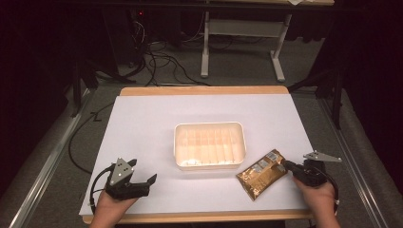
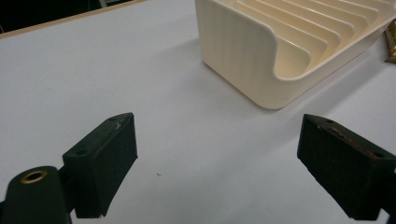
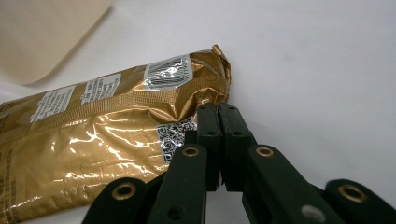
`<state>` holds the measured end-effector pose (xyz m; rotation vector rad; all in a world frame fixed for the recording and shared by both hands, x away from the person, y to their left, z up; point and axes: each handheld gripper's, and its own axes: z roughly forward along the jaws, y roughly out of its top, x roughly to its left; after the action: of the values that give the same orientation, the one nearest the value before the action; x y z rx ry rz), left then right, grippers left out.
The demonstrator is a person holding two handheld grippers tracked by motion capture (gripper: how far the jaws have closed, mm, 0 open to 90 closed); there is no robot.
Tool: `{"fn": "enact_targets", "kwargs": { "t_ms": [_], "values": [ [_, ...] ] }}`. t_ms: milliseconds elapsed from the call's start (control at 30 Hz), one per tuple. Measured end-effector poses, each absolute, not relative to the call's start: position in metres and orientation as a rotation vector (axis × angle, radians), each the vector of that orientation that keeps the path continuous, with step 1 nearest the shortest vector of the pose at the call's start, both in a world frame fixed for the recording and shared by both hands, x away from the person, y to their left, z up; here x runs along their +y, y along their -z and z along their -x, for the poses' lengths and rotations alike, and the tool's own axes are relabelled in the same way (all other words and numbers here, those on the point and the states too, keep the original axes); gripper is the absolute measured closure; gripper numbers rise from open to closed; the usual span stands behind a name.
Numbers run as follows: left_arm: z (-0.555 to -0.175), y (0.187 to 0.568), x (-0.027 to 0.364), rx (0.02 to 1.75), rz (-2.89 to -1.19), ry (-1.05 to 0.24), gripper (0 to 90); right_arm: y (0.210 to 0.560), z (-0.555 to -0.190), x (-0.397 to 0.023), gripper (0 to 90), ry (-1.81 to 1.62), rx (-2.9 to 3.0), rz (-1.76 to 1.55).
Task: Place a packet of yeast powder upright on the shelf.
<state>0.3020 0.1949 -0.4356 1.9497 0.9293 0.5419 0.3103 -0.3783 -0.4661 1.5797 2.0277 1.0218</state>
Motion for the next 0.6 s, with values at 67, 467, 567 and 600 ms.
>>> {"fn": "enact_targets", "kwargs": {
  "t_ms": [67, 467, 567, 600],
  "values": [
    [-0.302, 0.435, 0.195, 0.929, -1.949, -0.543, 12.4, 0.467, -0.310, -0.373, 89.0, -1.024, 2.060, -1.559],
    [-0.302, 0.434, 0.197, 0.930, -1.943, -0.544, 12.4, 0.462, -0.303, -0.373, 61.7, -1.108, 1.993, -1.625],
    [-0.302, 0.435, 0.196, 0.931, -1.946, -0.545, 12.4, 0.462, -0.302, -0.379, 52.2, -1.188, 1.922, -1.690],
    [-0.302, 0.435, 0.196, 0.931, -1.946, -0.545, 12.5, 0.463, -0.301, -0.381, 43.4, -1.239, 1.872, -1.739]
  ]
}}
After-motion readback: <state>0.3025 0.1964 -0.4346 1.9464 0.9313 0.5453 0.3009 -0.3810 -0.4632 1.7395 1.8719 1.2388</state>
